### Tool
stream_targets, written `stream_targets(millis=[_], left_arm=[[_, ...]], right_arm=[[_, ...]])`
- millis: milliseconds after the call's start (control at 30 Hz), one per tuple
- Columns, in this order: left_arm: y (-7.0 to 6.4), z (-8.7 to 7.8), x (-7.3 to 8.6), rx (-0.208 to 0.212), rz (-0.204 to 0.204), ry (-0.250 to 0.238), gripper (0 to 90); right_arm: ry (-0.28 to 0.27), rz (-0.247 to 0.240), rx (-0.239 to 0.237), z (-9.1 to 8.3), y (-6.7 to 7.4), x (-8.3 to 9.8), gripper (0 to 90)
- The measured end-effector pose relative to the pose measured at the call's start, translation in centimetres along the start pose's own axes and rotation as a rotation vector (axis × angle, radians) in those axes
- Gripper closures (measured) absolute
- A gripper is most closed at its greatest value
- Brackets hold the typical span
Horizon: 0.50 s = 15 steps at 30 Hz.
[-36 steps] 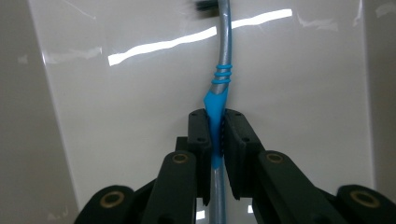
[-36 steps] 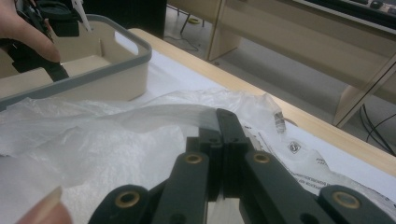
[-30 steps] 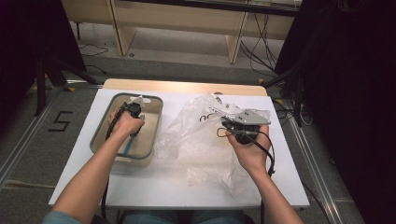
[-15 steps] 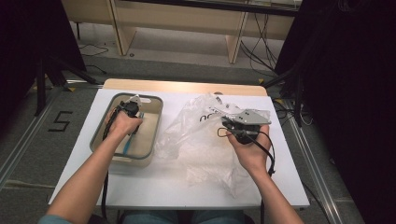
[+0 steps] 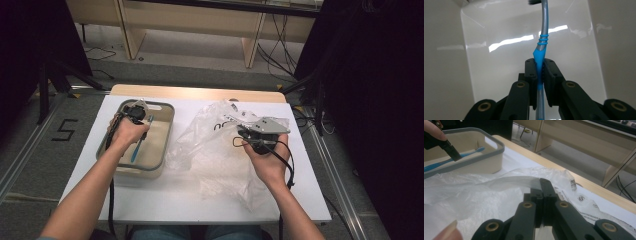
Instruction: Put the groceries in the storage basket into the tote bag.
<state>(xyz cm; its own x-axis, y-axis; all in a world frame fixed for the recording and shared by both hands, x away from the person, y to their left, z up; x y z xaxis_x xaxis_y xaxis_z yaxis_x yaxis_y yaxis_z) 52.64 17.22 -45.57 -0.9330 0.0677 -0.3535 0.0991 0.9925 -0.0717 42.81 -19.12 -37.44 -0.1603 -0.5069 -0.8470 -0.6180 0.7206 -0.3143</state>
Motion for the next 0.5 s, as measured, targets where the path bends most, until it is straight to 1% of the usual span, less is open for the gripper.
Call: stream_targets(millis=[267, 333, 500], left_arm=[[0.2, -1.0, 0.0, 0.02, 0.006, -0.062, 81.4], [0.2, -1.3, 0.0, 0.017, 0.016, -0.073, 81.4], [0.2, -1.9, 0.0, 0.021, 0.028, -0.106, 81.5]], right_arm=[[0.001, 0.001, 0.0, 0.0, 0.0, 0.0, 90.0], [0.001, 0.001, 0.0, 0.0, 0.0, 0.0, 90.0], [0.001, 0.002, 0.001, 0.0, 0.0, 0.0, 90.0]])
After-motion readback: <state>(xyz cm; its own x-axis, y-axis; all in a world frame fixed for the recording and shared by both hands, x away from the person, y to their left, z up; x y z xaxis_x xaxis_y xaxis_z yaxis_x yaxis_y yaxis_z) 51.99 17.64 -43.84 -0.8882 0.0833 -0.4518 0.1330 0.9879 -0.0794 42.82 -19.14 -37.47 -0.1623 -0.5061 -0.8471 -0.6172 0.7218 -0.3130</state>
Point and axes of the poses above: each handheld gripper's, and its own axes: z roughly forward along the jaws, x roughly out of its underside, y roughly to its left, the point moved 3 cm from there along z, roughly forward along the jaws, and after that the axes turned 9 degrees about -z, right-handed, at the moved point
